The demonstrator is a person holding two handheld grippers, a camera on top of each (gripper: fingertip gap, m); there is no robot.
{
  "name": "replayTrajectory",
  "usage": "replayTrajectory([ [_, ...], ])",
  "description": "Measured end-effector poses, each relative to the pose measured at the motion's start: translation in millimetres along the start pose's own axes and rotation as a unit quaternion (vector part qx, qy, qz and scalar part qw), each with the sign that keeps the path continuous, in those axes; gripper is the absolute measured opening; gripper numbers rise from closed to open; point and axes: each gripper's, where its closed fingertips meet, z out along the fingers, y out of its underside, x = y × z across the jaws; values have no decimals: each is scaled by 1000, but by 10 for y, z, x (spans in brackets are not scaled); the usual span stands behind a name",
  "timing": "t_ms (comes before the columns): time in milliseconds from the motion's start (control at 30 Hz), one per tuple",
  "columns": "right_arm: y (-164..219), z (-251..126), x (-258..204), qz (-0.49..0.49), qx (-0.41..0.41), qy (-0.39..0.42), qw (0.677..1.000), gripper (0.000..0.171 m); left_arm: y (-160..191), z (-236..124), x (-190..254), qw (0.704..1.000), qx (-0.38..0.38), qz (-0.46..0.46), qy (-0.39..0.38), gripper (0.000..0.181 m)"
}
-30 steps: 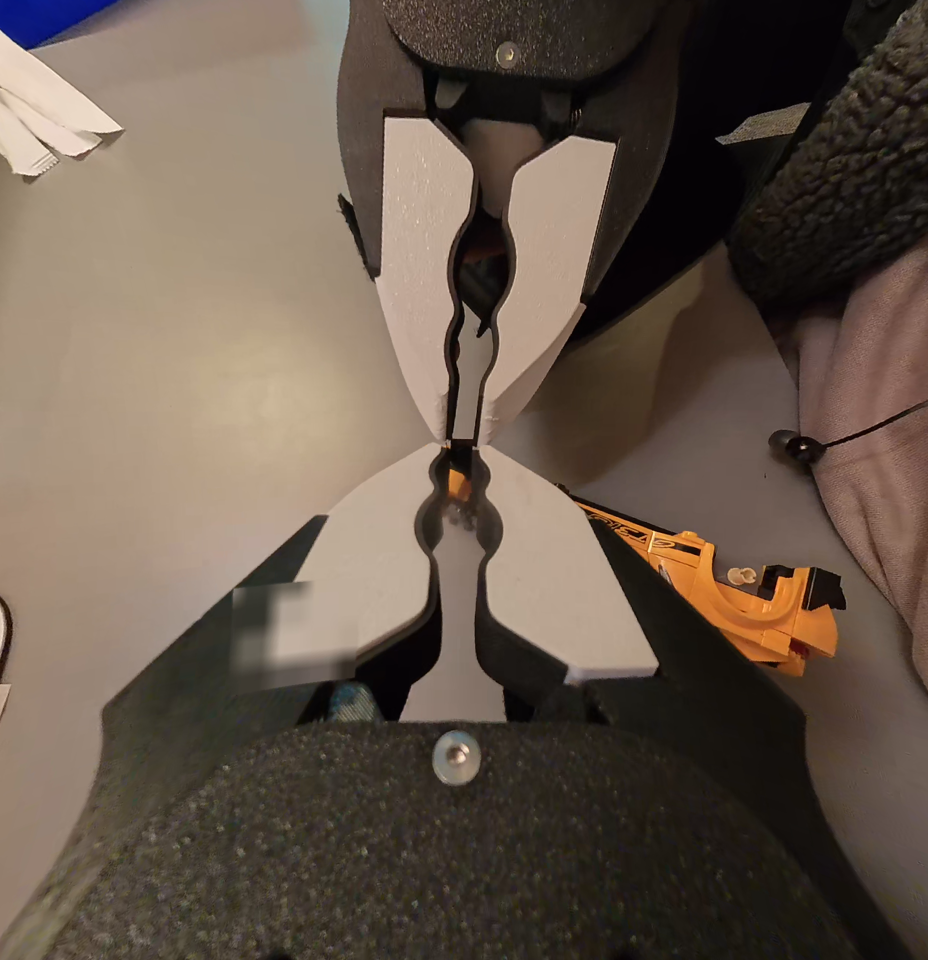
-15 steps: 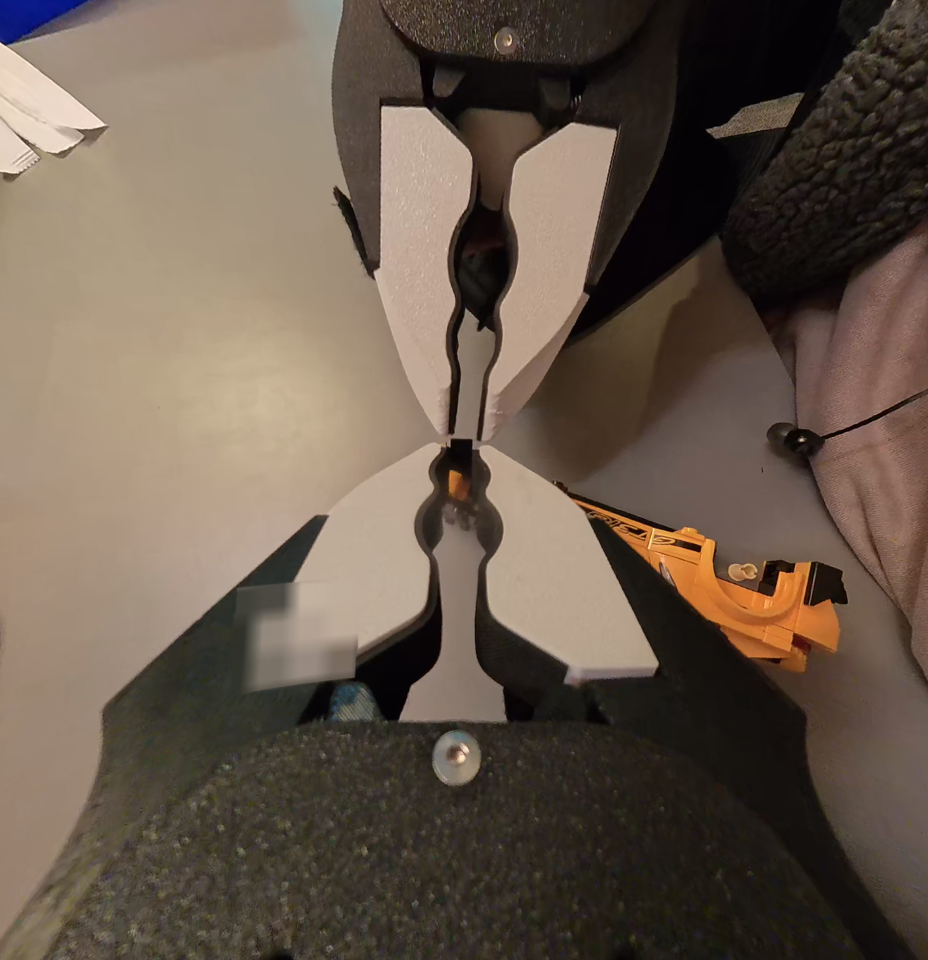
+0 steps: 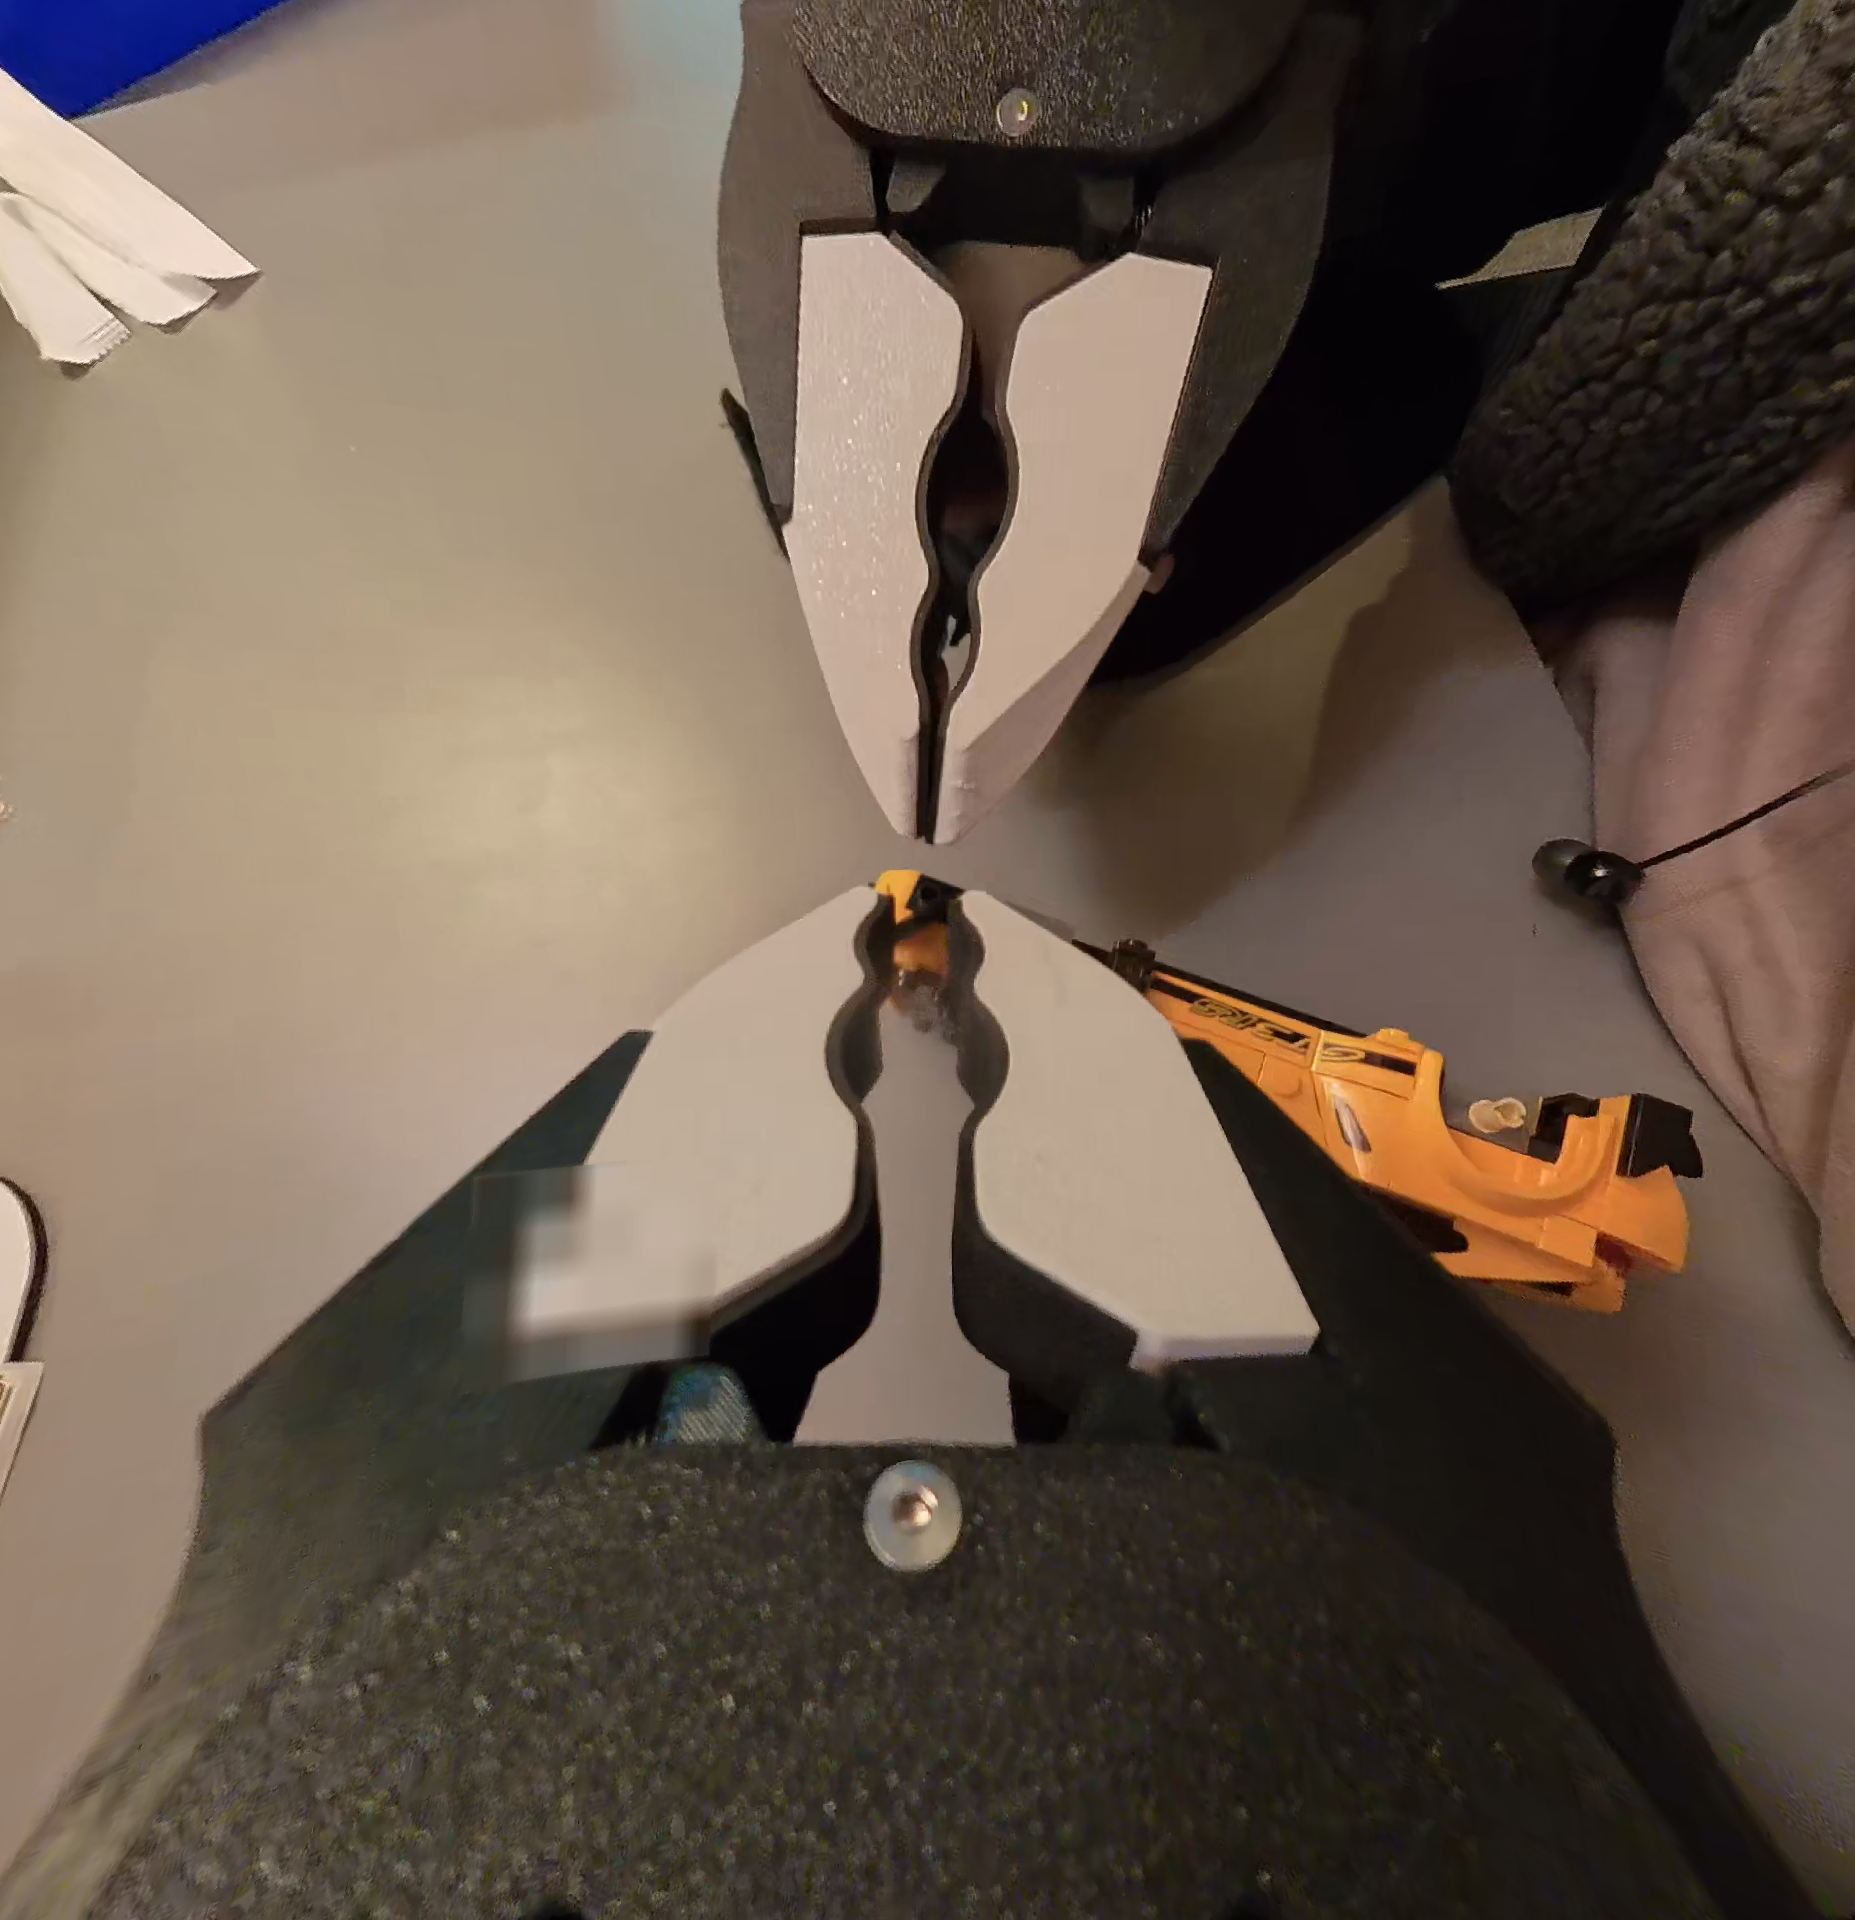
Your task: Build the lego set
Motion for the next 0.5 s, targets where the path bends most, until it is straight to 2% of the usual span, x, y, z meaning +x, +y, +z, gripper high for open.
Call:
replayTrajectory([
  [333,39,-31,40,9,-6,2,1000,3,122,-103,-27,1000,-2,-6,9,13],
  [500,5,-8,-34,-7,-4,-11,1000,7,190,-58,7,999,-6,26,18,17],
])
